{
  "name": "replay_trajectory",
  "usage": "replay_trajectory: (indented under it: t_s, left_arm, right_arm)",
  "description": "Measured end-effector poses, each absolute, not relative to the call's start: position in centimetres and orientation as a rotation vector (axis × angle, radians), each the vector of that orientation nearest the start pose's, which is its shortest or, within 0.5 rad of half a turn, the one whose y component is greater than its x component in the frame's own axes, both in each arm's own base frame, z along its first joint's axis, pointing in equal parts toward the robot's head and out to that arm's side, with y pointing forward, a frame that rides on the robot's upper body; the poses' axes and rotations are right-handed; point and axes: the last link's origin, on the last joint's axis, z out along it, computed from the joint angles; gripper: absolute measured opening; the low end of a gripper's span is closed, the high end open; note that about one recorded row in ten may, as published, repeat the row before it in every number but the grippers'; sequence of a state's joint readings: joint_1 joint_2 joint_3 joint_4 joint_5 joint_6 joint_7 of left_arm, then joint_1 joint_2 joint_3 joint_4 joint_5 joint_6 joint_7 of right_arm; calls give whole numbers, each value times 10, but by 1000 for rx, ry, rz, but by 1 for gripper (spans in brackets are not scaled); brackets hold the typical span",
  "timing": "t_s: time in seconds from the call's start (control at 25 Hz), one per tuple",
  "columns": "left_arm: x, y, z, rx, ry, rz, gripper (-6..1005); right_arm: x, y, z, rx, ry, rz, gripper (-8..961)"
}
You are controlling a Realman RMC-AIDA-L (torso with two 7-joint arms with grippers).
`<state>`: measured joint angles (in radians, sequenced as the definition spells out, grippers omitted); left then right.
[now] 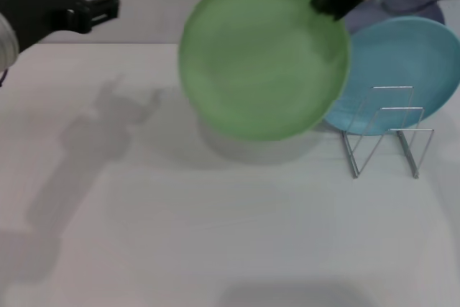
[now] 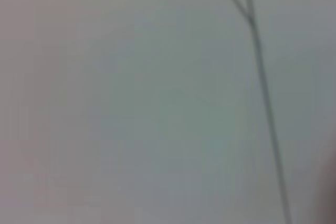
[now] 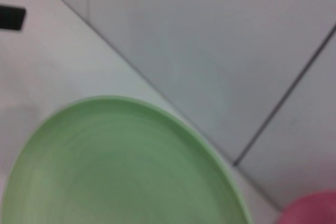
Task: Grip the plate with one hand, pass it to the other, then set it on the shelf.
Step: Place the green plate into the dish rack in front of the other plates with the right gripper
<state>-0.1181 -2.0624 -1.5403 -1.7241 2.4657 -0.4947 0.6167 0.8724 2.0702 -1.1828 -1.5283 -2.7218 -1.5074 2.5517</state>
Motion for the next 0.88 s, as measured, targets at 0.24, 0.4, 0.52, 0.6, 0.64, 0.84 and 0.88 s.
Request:
replay_trajectory:
  t_s: [0.24, 0.4, 0.52, 0.6, 0.64, 0.84, 0.88]
  left_arm:
    - [-182, 367, 70, -1844, -453, -394, 867]
    - [-189, 371, 66, -1834, -468, -390, 866]
    - [-193, 374, 62, -1823, -478, -393, 866]
    - [-194, 375, 61, -1822, -481, -393, 866]
    - [-195, 376, 60, -1821, -483, -392, 866]
    - [-200, 379, 56, -1815, -501, -393, 866]
    - [-201, 379, 56, -1812, -504, -392, 866]
  right_arm:
    - [60, 407, 95, -2336, 422, -263, 26]
    - [61, 402, 102, -2305, 387, -331, 26]
    - [58, 399, 113, -2264, 356, -365, 26]
    - [58, 398, 116, -2257, 342, -374, 25]
    - [57, 397, 118, -2257, 327, -386, 25]
    - [55, 388, 122, -2261, 295, -412, 25]
    - [55, 387, 123, -2262, 294, -415, 25]
